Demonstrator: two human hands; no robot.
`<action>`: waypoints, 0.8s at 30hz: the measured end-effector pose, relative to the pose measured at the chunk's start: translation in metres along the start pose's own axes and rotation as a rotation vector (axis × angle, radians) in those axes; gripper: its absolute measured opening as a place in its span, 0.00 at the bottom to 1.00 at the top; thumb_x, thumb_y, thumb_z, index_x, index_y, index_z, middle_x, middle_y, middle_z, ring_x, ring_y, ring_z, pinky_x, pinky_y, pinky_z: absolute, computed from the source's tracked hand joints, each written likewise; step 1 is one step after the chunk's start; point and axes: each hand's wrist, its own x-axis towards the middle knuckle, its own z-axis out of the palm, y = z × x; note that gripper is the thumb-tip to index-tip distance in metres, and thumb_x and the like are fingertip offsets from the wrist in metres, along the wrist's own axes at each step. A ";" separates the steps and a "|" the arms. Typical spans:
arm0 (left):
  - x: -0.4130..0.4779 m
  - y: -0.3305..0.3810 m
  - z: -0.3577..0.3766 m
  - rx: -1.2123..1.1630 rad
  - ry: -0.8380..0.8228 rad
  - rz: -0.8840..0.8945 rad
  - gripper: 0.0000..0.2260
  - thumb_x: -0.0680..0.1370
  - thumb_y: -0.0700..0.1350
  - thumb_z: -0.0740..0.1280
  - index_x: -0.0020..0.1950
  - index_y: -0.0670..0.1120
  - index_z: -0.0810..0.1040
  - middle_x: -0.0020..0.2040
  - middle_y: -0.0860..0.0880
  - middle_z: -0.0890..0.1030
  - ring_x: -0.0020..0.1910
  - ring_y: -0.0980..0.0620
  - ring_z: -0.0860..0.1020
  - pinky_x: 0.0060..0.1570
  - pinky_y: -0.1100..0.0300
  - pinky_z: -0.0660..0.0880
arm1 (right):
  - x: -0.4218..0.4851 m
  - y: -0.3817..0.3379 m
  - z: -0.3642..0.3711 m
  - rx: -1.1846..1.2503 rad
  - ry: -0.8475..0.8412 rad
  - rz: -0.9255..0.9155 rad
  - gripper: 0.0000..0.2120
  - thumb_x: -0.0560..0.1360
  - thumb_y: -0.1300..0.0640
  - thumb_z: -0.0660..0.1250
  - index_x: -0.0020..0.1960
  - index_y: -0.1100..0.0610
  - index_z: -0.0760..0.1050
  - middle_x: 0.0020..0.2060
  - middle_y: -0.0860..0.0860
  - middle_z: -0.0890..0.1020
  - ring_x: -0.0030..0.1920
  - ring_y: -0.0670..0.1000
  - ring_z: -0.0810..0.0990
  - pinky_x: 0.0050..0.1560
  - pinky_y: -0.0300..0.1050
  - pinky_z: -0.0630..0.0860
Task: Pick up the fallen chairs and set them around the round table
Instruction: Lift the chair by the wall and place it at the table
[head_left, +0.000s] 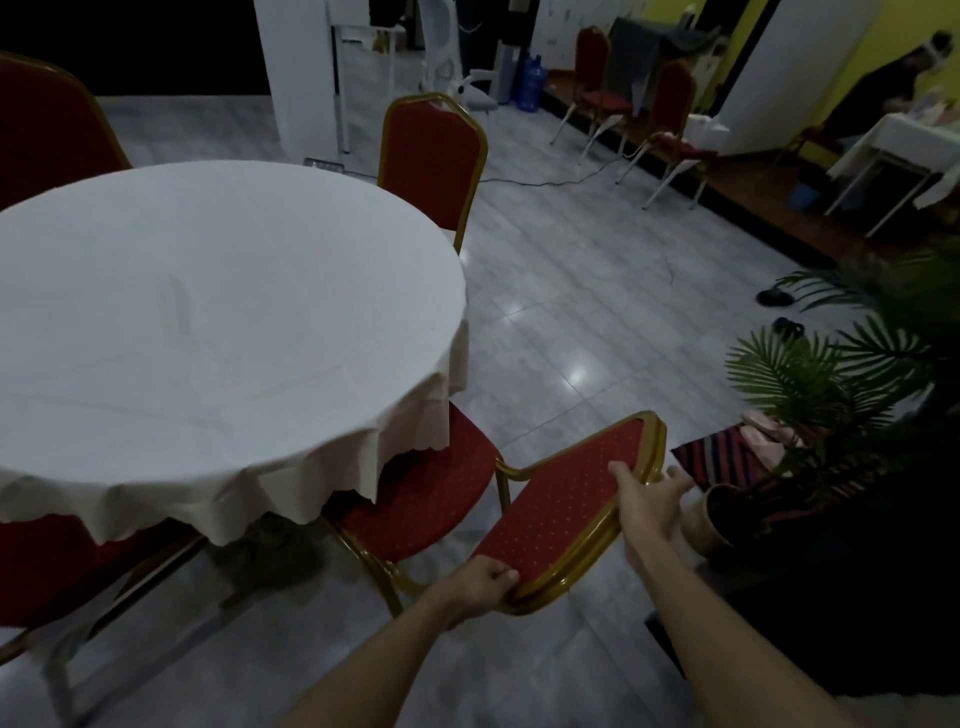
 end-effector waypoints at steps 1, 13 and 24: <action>0.001 0.000 -0.001 0.007 -0.016 -0.001 0.12 0.83 0.48 0.56 0.43 0.50 0.75 0.42 0.52 0.74 0.44 0.55 0.73 0.52 0.58 0.70 | -0.013 0.010 0.004 -0.028 0.023 -0.028 0.27 0.74 0.61 0.69 0.67 0.53 0.59 0.55 0.57 0.79 0.47 0.57 0.80 0.46 0.53 0.80; 0.009 0.022 -0.008 -0.031 -0.075 0.128 0.20 0.83 0.44 0.55 0.76 0.45 0.62 0.78 0.44 0.59 0.75 0.45 0.62 0.72 0.57 0.64 | 0.017 -0.014 -0.005 -0.402 -0.208 -0.009 0.39 0.72 0.55 0.73 0.70 0.46 0.49 0.51 0.59 0.77 0.48 0.63 0.81 0.39 0.60 0.83; 0.012 0.010 0.002 -0.015 -0.073 0.125 0.21 0.83 0.46 0.56 0.76 0.49 0.61 0.78 0.46 0.59 0.76 0.45 0.60 0.74 0.54 0.61 | 0.016 0.003 -0.002 -0.424 -0.129 -0.012 0.31 0.73 0.59 0.70 0.65 0.47 0.52 0.49 0.59 0.77 0.46 0.63 0.81 0.48 0.64 0.82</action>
